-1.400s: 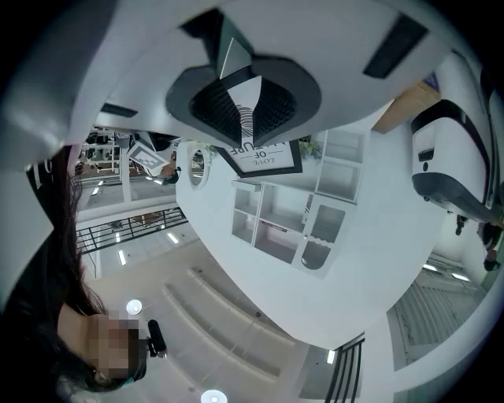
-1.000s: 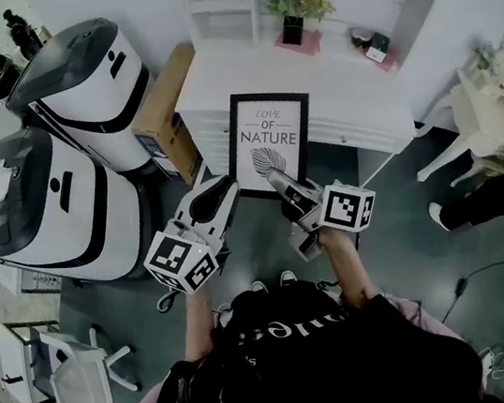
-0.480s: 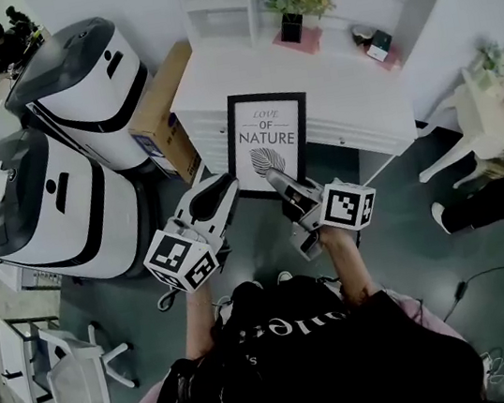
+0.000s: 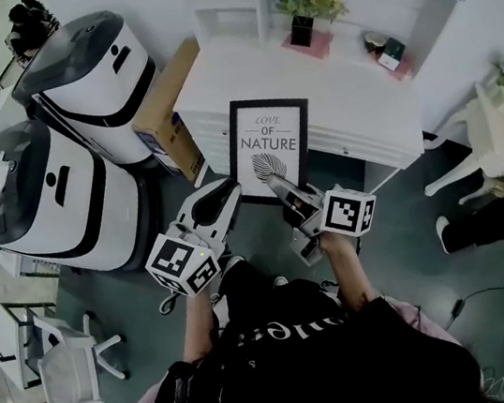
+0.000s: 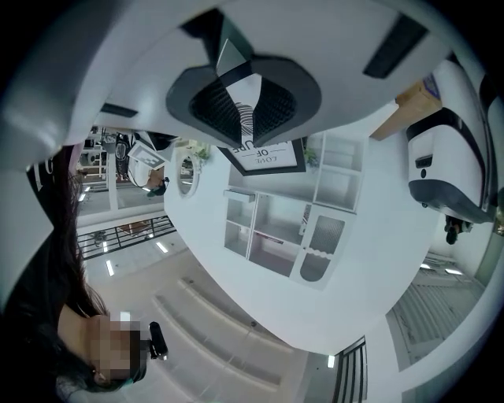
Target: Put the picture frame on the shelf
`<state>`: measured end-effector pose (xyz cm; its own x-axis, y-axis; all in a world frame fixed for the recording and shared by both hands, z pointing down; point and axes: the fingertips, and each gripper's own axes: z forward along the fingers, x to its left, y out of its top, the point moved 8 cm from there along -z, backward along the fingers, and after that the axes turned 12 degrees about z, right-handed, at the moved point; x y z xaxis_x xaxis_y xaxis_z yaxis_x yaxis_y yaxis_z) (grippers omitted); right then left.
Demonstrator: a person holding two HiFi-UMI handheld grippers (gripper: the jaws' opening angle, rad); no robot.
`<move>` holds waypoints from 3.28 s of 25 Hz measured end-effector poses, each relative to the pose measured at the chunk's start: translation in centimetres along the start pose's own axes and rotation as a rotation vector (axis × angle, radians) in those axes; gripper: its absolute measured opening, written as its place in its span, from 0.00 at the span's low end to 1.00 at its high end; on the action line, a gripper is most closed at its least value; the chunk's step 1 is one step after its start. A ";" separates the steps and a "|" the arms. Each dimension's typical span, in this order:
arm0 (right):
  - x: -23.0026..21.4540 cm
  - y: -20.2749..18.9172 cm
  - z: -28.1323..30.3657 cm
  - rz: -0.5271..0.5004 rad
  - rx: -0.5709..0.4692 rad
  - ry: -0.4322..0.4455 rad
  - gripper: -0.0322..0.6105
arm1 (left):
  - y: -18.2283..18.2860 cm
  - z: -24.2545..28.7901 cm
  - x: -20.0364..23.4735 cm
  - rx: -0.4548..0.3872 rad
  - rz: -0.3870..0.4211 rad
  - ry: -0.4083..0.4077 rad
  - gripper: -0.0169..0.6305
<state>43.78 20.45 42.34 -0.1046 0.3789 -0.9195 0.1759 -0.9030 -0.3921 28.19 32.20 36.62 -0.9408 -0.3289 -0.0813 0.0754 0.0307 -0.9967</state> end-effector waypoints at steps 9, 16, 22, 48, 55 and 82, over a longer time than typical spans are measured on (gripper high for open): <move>-1.2 1.7 3.3 0.032 0.014 0.003 0.13 | -0.3 1.3 3.0 0.016 -0.005 0.020 0.11; -2.9 2.6 8.0 0.024 0.009 -0.028 0.13 | -2.3 2.3 8.6 0.000 -0.019 0.007 0.11; -2.9 5.4 15.2 0.036 -0.013 -0.048 0.13 | -2.1 4.2 16.7 -0.001 -0.011 -0.067 0.11; -3.3 9.6 32.6 0.027 -0.091 -0.148 0.13 | -5.5 6.0 37.1 -0.028 -0.059 -0.201 0.11; -4.0 11.9 33.2 0.020 -0.098 -0.161 0.13 | -6.1 7.7 38.0 -0.026 -0.085 -0.214 0.11; -14.0 35.6 44.7 0.118 -0.147 -0.130 0.13 | -6.6 24.0 49.6 0.025 -0.043 -0.194 0.11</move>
<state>7.71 -26.12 42.48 -0.1980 0.2348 -0.9517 0.3339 -0.8967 -0.2907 -11.02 -6.91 39.05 -0.8623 -0.5052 -0.0351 0.0468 -0.0103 -0.9989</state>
